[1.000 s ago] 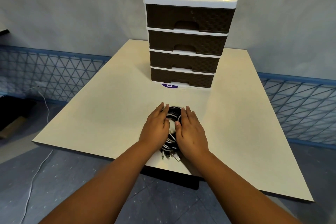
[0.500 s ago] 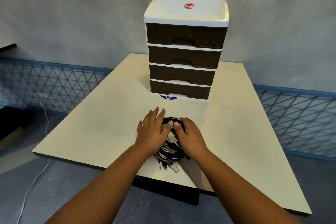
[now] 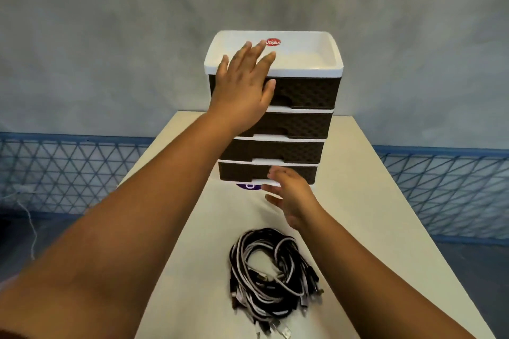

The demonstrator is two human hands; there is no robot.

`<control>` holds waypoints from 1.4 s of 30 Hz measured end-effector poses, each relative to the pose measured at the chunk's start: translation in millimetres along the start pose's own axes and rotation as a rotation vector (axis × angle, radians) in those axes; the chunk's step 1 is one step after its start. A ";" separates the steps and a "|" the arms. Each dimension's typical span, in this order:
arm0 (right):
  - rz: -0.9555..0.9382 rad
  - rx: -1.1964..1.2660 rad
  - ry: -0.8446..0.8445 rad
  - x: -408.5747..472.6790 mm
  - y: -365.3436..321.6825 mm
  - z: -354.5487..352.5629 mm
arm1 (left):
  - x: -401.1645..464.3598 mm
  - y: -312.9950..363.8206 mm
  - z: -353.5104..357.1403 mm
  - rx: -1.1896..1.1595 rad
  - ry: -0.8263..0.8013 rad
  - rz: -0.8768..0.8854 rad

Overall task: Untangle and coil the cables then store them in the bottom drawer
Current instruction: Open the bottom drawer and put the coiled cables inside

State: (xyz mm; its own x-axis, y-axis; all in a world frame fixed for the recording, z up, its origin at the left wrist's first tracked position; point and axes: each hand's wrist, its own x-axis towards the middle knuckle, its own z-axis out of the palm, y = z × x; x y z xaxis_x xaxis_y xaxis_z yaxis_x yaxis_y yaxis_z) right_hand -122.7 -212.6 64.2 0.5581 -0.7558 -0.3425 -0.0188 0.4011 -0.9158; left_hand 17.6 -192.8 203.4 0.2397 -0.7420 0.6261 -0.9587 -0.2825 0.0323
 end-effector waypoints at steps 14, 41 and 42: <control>0.139 0.626 0.149 64.8 -19.7 41.3 | 35.2 -26.2 48.4 0.016 0.039 0.117; 0.144 0.595 0.151 -38.7 26.7 25.5 | 32.6 -21.1 46.3 0.050 -0.004 0.103; 0.170 0.566 0.132 -42.0 27.2 22.4 | 31.6 -21.3 44.3 0.082 -0.038 0.102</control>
State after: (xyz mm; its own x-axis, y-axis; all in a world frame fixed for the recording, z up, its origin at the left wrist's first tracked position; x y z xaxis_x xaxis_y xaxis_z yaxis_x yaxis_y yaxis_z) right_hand -128.0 -158.4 58.4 0.4775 -0.7001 -0.5310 0.3654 0.7078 -0.6046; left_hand 52.4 -237.2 188.0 0.1492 -0.7915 0.5927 -0.9630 -0.2524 -0.0946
